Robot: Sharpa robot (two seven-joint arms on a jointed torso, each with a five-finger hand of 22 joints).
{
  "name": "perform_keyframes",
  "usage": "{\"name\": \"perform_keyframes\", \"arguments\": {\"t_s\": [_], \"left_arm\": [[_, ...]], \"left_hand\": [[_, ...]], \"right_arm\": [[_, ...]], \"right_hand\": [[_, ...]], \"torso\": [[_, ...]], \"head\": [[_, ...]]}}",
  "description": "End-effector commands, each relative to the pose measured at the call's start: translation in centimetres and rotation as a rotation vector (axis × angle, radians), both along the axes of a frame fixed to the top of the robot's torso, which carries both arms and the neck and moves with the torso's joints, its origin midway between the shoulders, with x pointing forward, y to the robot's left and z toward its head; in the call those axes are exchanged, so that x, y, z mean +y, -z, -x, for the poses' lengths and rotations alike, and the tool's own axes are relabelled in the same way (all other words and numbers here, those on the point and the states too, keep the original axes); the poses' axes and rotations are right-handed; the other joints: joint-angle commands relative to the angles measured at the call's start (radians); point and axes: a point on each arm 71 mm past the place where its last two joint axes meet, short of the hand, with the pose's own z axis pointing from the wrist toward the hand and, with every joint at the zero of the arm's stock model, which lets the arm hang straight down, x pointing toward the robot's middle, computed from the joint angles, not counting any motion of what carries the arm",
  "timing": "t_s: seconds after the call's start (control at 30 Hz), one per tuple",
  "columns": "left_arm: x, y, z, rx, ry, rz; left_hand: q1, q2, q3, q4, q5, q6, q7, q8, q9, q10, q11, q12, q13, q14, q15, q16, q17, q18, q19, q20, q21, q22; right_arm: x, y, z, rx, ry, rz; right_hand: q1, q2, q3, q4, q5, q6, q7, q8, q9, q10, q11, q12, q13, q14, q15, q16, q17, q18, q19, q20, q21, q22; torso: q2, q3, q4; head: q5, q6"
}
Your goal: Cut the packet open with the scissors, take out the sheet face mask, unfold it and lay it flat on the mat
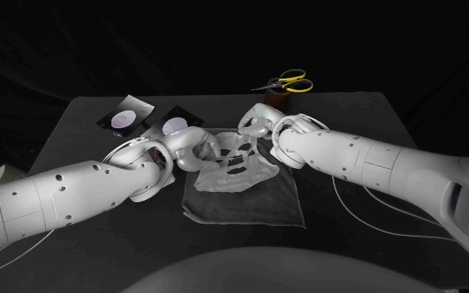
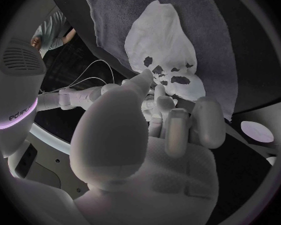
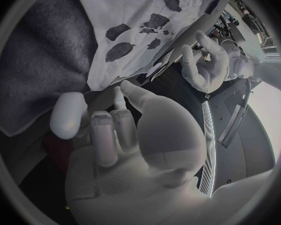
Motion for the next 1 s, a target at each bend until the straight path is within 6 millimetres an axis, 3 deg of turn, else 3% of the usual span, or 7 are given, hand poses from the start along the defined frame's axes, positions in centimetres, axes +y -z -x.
{"name": "perform_keyframes", "arguments": {"t_s": [0.03,0.5,0.6,1.0], "left_arm": [[0.1,0.4,0.3,0.029,-0.001,-0.082],[0.7,0.6,1.0,0.053,0.000,-0.144],[0.6,0.6,1.1,0.055,0.002,-0.149],[0.7,0.7,1.3,0.062,0.006,-0.167]], "left_hand": [[0.011,0.001,-0.008,0.001,-0.003,-0.005,-0.005,0.006,0.002,0.011,-0.001,0.009,0.013,0.055,-0.006,0.005,0.149,-0.014,0.009,0.002,0.007,0.031],[0.026,0.002,-0.032,0.011,-0.003,-0.008,-0.006,0.016,0.004,0.015,-0.002,0.018,0.027,0.058,-0.007,0.007,0.154,-0.015,0.010,0.001,0.012,0.035],[0.030,0.004,-0.037,0.013,-0.003,-0.006,-0.007,0.020,0.006,0.020,-0.002,0.022,0.035,0.058,-0.008,0.007,0.155,-0.015,0.010,0.001,0.012,0.036],[0.039,0.008,-0.051,0.021,-0.003,-0.004,-0.009,0.030,0.009,0.035,-0.004,0.033,0.058,0.059,-0.009,0.008,0.157,-0.015,0.010,0.000,0.014,0.038]], "right_arm": [[0.4,0.1,0.1,0.016,-0.028,0.031],[0.2,0.2,-0.3,-0.009,-0.019,0.074],[0.2,0.2,-0.2,-0.010,-0.024,0.079],[0.4,0.2,0.1,-0.034,-0.048,0.098]], "right_hand": [[-0.012,0.001,-0.002,0.003,-0.001,-0.003,0.002,-0.004,-0.001,0.066,-0.004,0.006,0.185,0.101,-0.005,0.005,0.248,0.008,0.008,0.000,0.006,0.139],[-0.028,-0.023,-0.029,0.012,-0.001,-0.017,0.008,-0.018,-0.008,0.066,0.001,0.007,0.186,0.101,0.000,0.006,0.250,0.008,0.007,0.002,0.004,0.138],[-0.030,-0.026,-0.033,0.013,-0.001,-0.016,0.008,-0.018,-0.008,0.066,0.002,0.007,0.186,0.102,0.000,0.006,0.250,0.008,0.007,0.002,0.004,0.138],[-0.031,-0.030,-0.038,0.014,-0.001,-0.013,0.008,-0.017,-0.008,0.066,0.001,0.009,0.188,0.102,0.001,0.006,0.251,0.008,0.008,0.003,0.005,0.138]], "torso": [[0.005,-0.0044,0.0060],[0.015,-0.0107,0.0140],[0.016,-0.0084,0.0112],[0.019,-0.0064,0.0110]], "head": [[-0.001,0.000],[-0.005,0.000],[-0.001,0.000],[0.003,0.000]]}}
